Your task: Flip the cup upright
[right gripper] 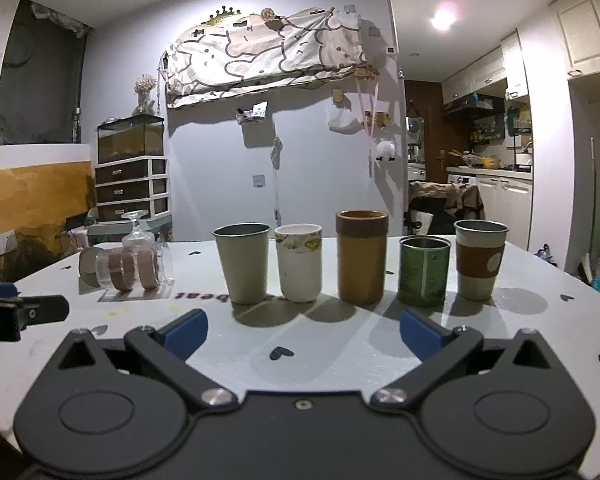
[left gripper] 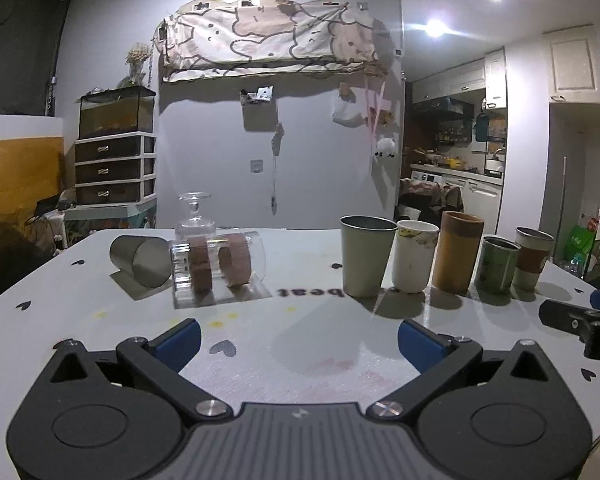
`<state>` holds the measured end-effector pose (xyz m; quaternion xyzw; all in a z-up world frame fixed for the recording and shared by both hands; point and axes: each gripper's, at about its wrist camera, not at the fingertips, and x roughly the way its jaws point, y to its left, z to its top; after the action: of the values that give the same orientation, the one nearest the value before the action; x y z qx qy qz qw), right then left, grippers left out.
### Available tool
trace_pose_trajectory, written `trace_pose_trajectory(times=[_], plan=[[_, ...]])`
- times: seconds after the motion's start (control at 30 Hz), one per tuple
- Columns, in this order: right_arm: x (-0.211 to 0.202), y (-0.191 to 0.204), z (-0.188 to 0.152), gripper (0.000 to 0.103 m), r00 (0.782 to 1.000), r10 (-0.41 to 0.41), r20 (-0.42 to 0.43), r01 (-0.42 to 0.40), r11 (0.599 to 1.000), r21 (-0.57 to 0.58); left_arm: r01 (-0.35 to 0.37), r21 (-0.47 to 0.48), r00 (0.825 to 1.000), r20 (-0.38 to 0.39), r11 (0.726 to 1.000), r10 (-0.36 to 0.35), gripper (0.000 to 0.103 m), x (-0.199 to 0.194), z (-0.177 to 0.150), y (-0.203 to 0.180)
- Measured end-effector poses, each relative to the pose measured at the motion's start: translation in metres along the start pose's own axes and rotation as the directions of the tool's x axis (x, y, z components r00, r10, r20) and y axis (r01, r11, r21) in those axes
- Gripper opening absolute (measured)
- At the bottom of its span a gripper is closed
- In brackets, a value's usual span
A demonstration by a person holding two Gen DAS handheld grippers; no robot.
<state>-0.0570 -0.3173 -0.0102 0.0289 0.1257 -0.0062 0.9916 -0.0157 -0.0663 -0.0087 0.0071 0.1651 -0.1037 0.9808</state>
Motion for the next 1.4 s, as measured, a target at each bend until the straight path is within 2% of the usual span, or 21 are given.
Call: trace_pose_trajectory(times=[1.4], plan=[[0.0007, 0.0045, -0.0023, 0.103, 1.0, 0.003, -0.016, -0.003, 1.0, -0.008, -0.011, -0.002, 1.0, -0.012, 1.0, 0.011, 0.103, 0.0012, 0.0011, 0.0021]])
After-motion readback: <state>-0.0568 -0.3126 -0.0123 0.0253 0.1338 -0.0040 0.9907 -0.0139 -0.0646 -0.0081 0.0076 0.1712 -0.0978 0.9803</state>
